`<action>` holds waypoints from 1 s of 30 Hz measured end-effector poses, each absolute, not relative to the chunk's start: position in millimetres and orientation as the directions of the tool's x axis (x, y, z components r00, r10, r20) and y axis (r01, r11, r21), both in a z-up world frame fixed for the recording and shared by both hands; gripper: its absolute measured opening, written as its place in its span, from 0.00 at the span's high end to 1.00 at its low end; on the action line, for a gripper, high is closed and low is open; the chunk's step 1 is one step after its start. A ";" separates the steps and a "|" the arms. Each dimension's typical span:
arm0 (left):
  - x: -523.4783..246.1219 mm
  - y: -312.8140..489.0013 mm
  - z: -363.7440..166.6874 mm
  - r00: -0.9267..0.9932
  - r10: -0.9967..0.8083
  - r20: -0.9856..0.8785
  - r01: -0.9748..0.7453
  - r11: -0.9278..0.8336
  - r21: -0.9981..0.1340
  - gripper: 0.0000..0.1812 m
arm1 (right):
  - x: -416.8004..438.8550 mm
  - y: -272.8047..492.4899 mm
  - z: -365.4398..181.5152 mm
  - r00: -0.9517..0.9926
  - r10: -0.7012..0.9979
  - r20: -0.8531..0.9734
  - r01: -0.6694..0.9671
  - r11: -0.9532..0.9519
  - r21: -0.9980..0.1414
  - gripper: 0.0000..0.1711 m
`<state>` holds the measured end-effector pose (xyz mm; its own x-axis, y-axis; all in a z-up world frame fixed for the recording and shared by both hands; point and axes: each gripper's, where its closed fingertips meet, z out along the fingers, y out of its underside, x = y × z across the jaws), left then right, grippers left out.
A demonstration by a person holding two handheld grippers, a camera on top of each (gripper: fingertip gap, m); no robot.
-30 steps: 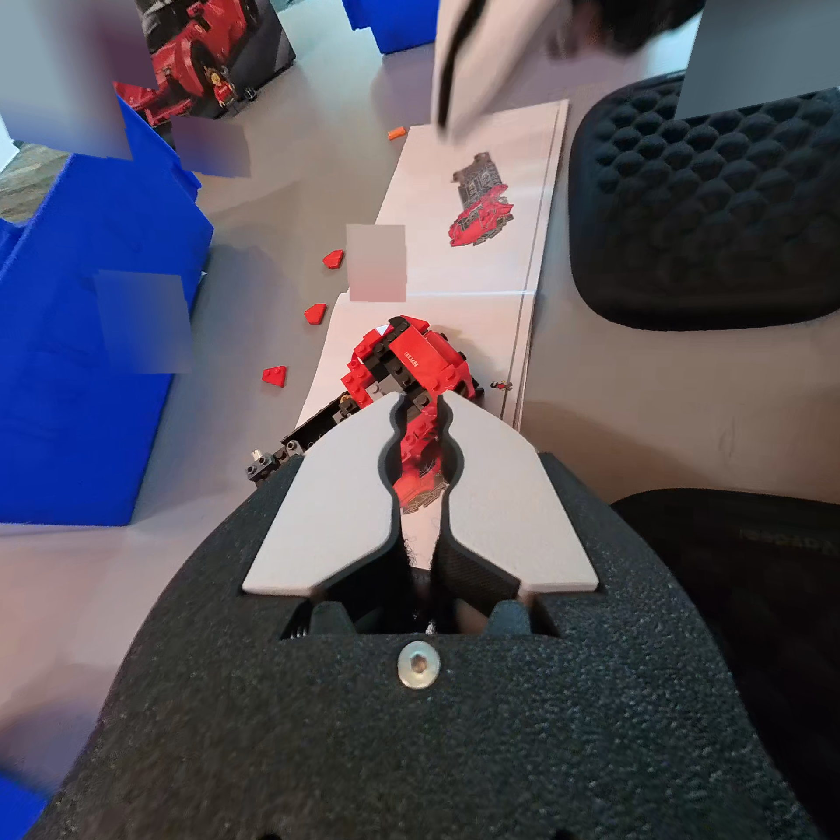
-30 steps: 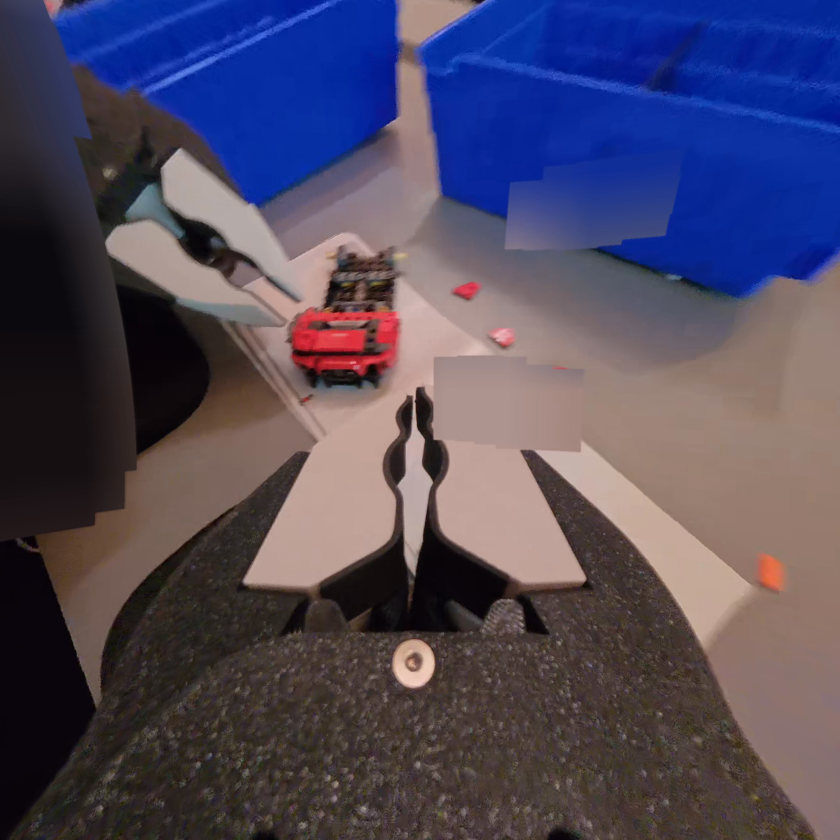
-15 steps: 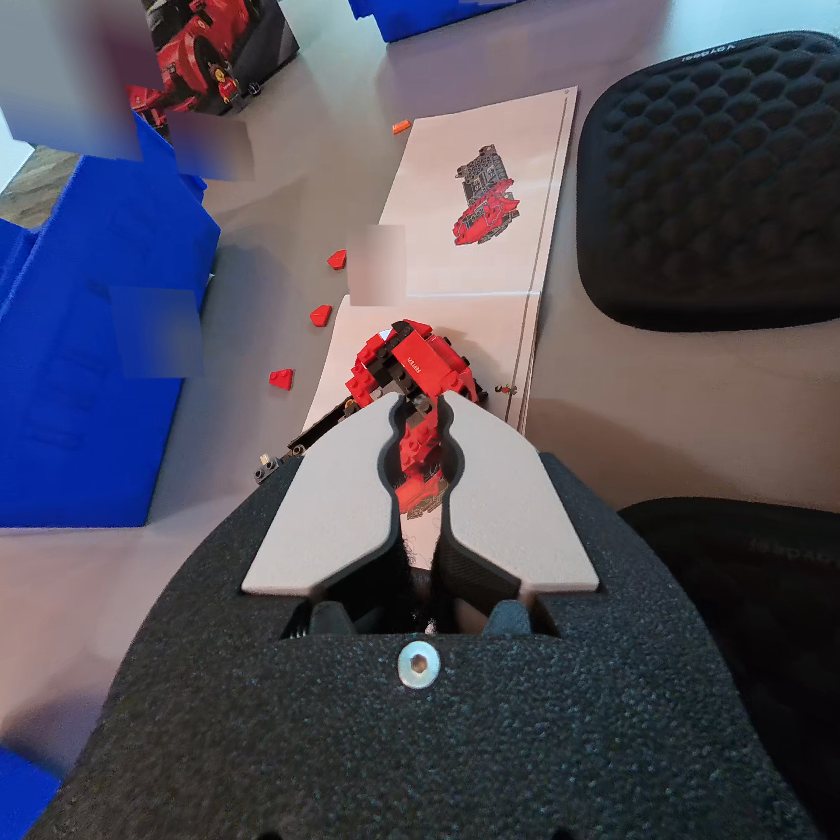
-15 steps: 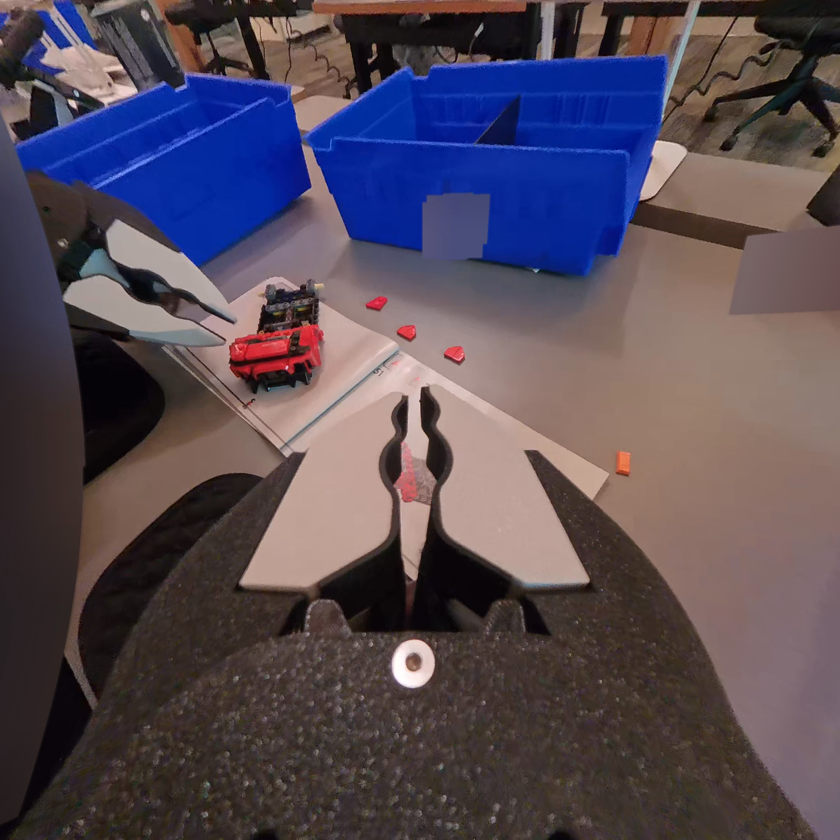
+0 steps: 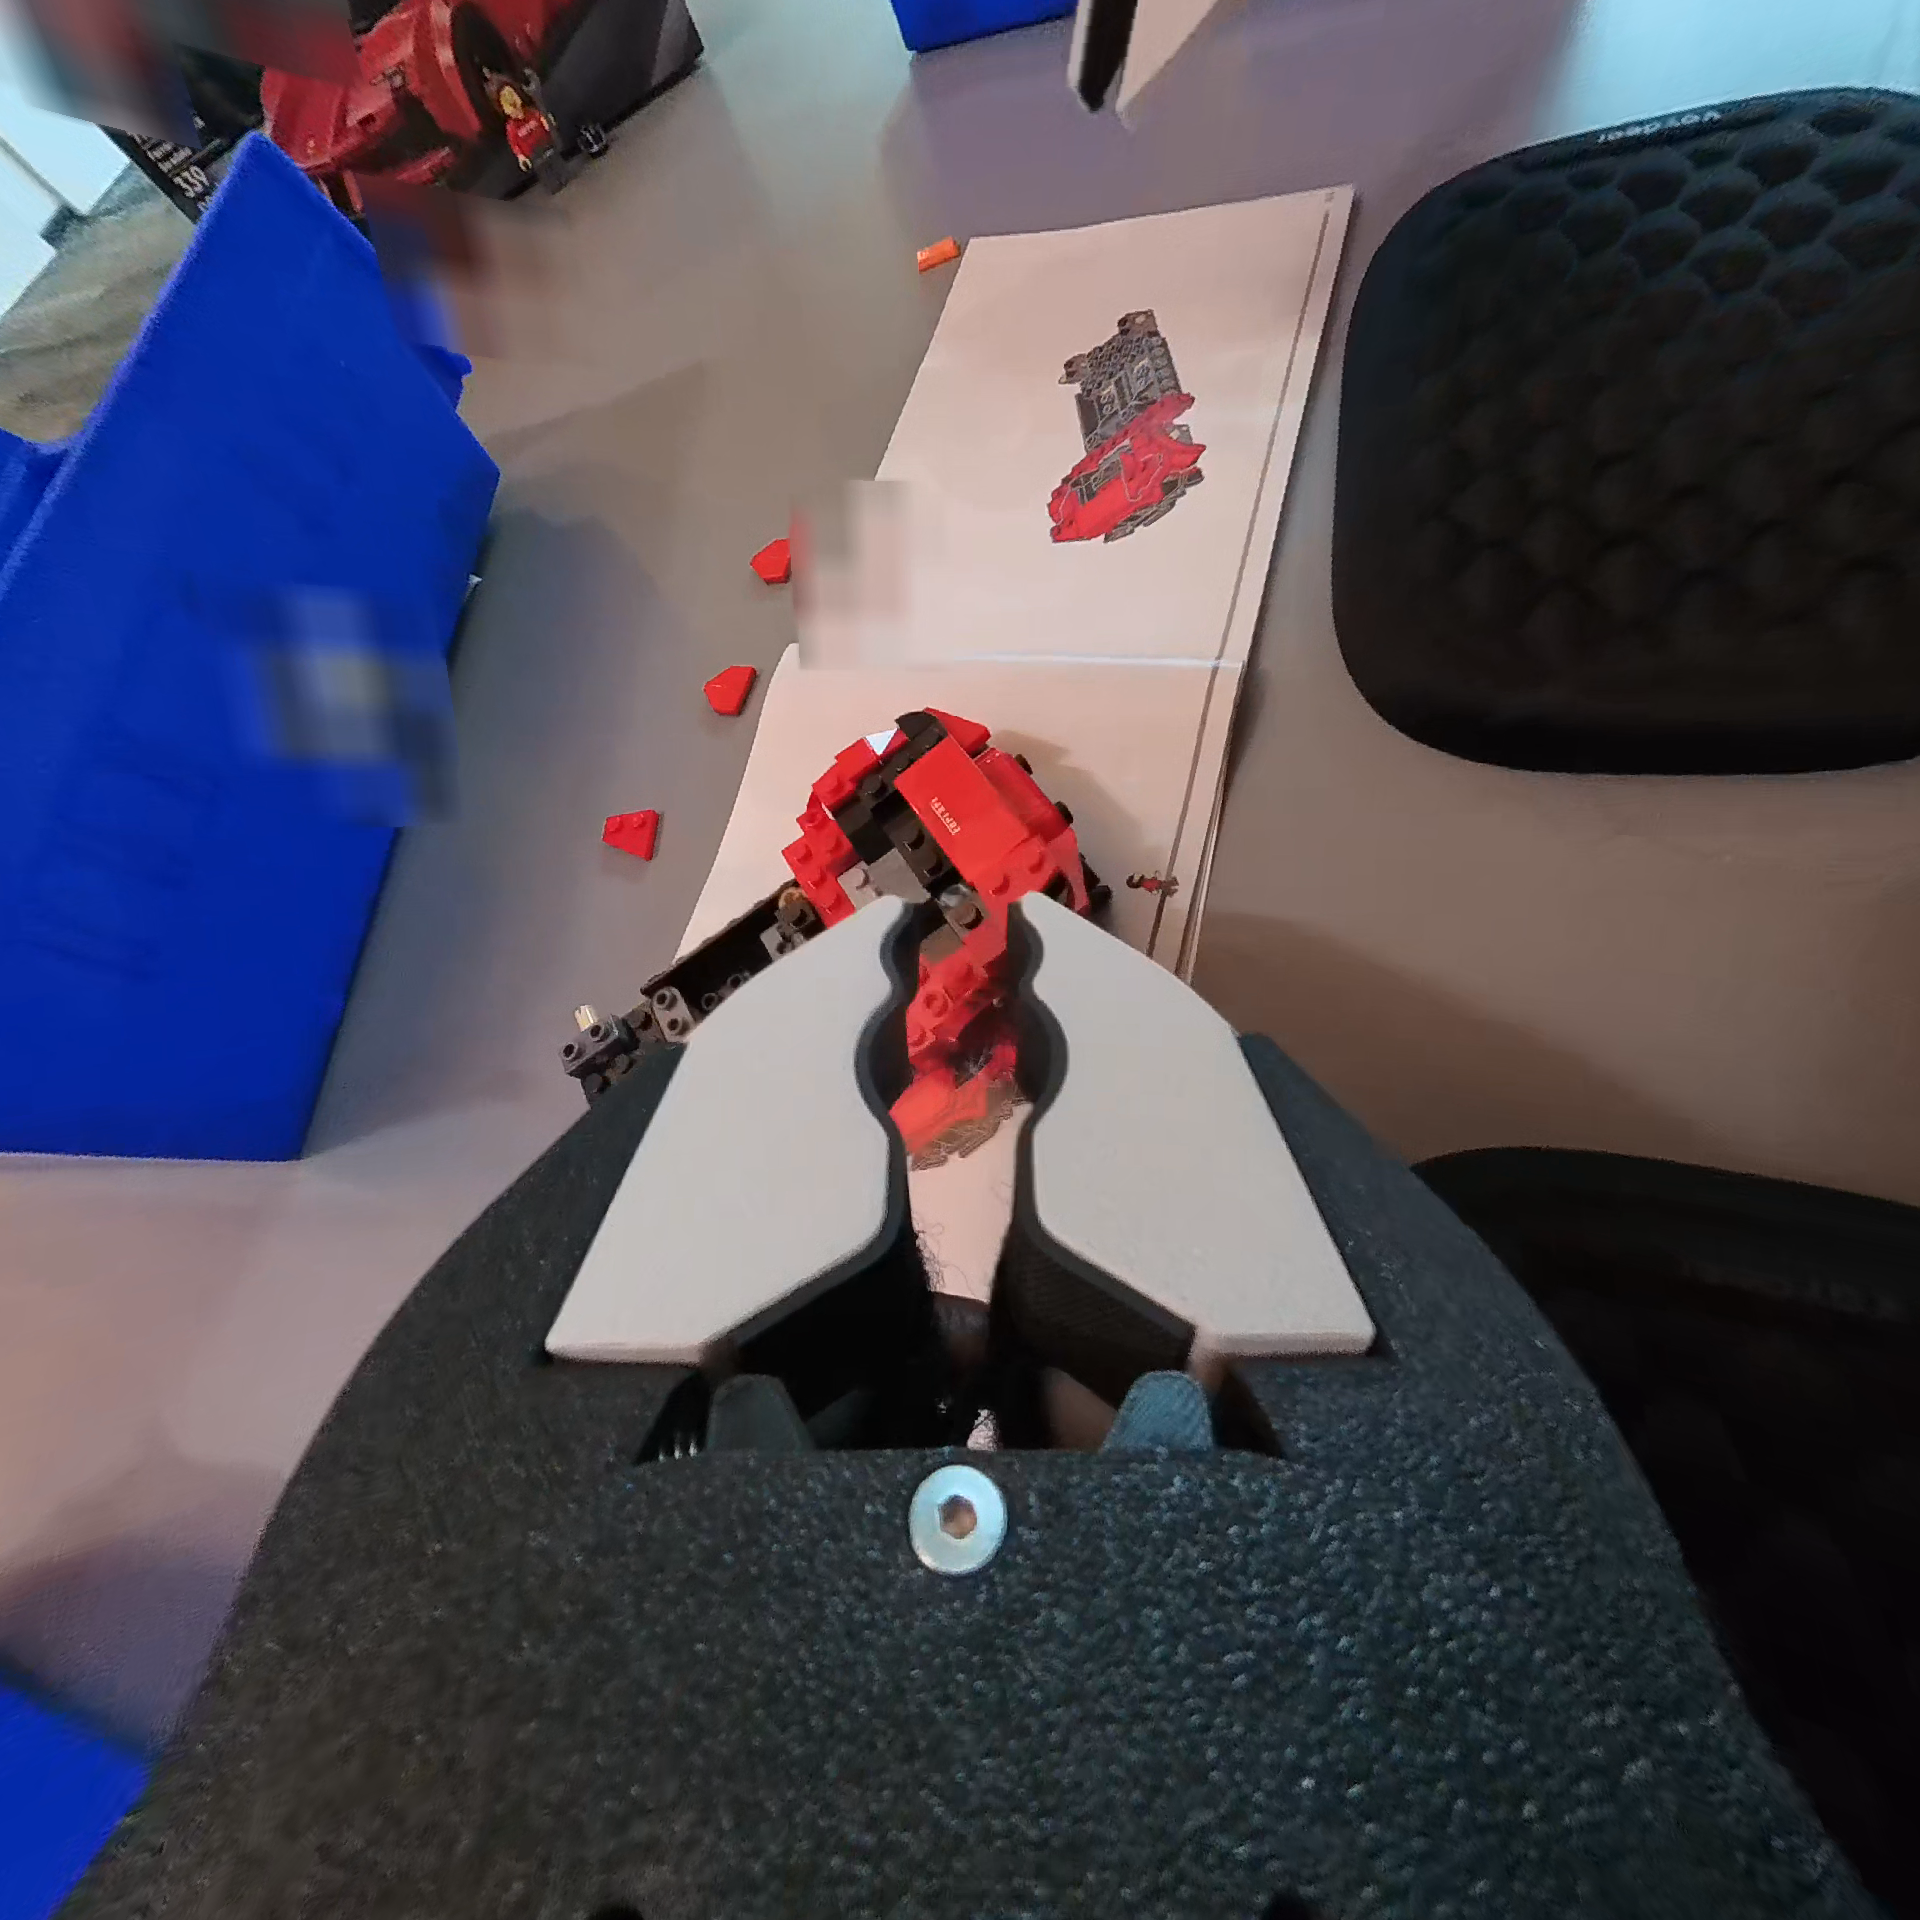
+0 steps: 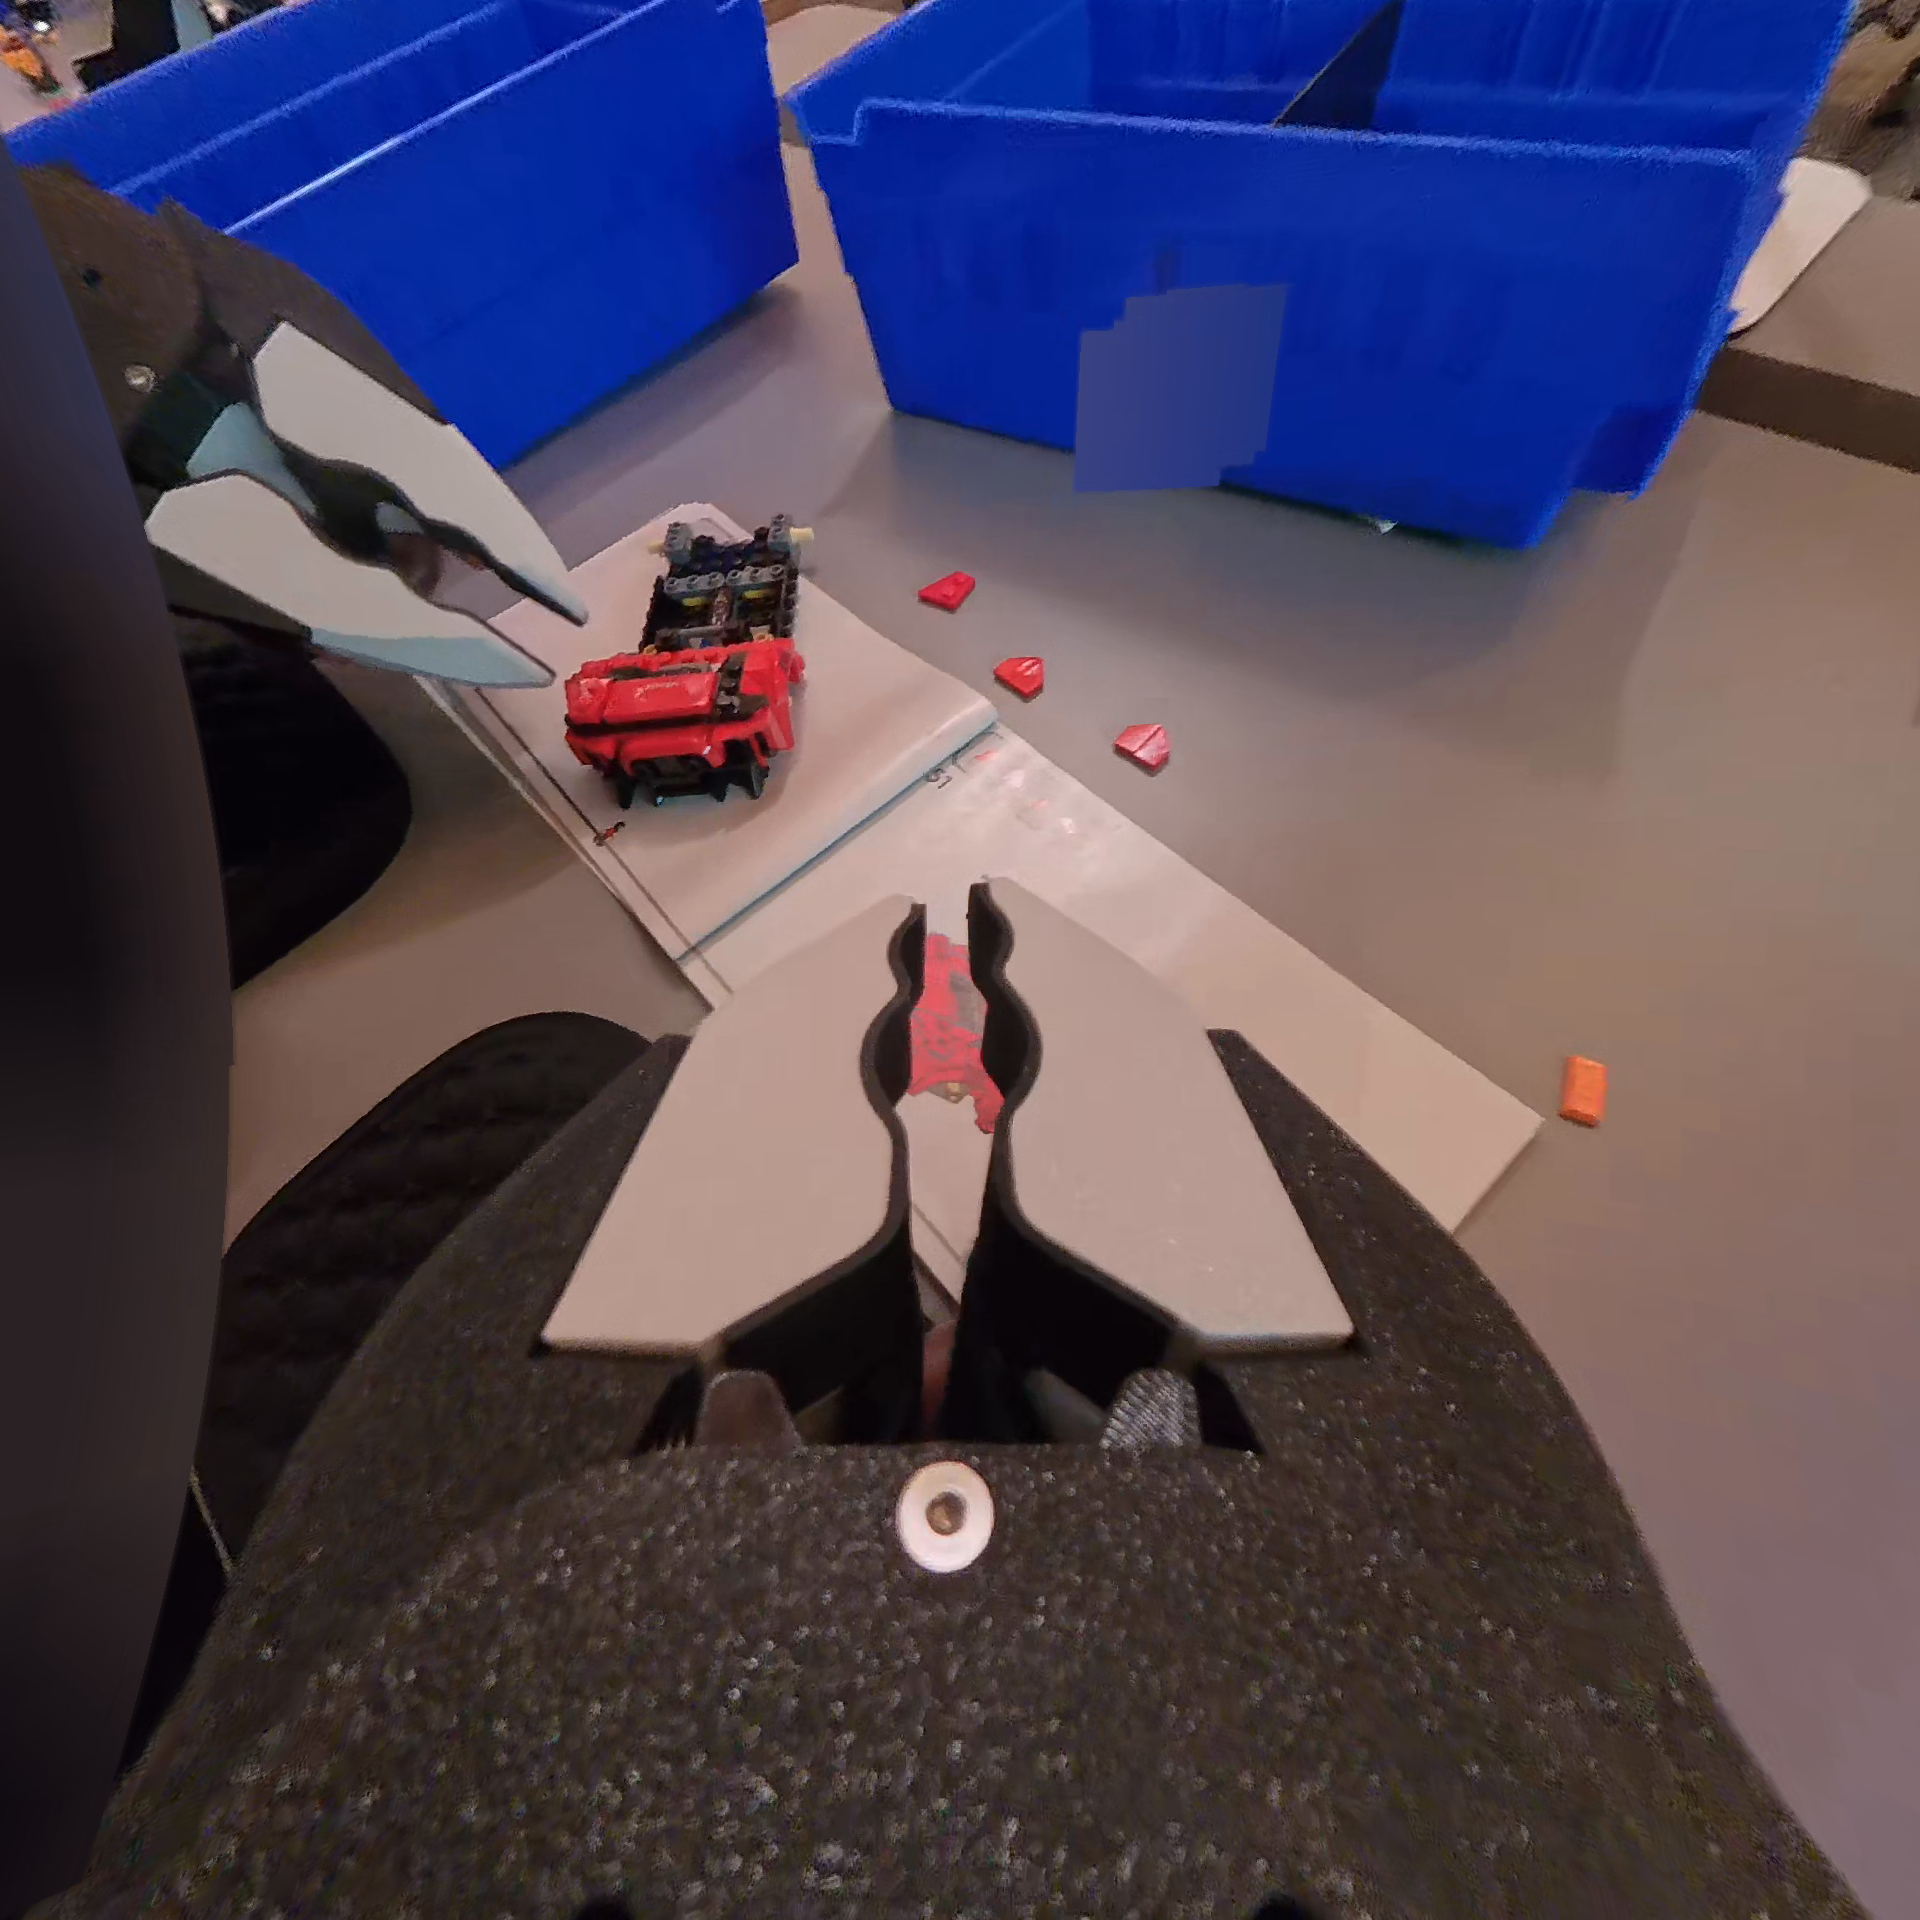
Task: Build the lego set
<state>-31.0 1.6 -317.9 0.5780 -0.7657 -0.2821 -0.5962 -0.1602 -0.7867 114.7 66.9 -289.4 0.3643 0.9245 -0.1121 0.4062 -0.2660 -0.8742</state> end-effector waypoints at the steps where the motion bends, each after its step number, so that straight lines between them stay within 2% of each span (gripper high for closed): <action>1: -30.7 0.8 -318.8 0.575 -0.771 -0.276 -0.595 -0.162 -0.787 0.92 | 111.6 63.8 -291.7 0.347 0.930 -0.118 0.416 -0.265 -0.870 0.95; 7: -29.7 0.1 -324.5 0.567 -0.780 -0.265 -0.601 -0.172 -0.780 0.92 | 92.3 49.2 -306.6 0.265 0.961 -0.084 0.497 -0.211 -0.842 0.95; 30: -25.1 -2.3 -327.7 0.561 -0.788 -0.254 -0.607 -0.183 -0.773 0.92 | 74.3 39.4 -309.2 0.222 0.965 -0.136 0.476 -0.230 -0.849 0.95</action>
<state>-25.1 -2.3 -327.7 0.5608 -0.7880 -0.2539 -0.6074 -0.1832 -0.7730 74.3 39.4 -309.2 0.2224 0.9654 -0.1364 0.4757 -0.2295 -0.8491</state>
